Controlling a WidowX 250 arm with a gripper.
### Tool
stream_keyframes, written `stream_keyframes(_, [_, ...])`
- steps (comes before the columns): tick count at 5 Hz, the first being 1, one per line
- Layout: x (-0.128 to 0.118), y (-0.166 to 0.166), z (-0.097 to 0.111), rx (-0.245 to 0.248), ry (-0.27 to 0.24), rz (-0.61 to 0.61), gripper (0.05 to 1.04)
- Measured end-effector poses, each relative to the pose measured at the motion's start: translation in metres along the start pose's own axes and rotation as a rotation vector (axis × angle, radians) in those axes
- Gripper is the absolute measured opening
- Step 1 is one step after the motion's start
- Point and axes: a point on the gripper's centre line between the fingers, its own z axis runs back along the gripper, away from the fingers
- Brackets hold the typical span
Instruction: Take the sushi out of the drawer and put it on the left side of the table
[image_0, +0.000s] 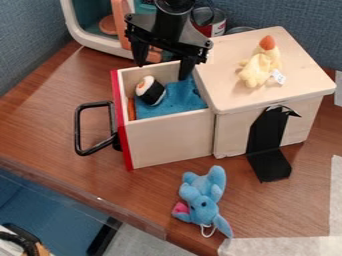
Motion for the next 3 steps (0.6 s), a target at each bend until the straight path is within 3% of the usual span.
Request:
stream_keyframes(1, [-0.007, 0.005, -0.019, 0.005, 0.064, 0.028, 0.999])
stream_keyframes(3, [-0.010, 0.008, -0.042, -0.030, 0.099, 0.056, 0.999])
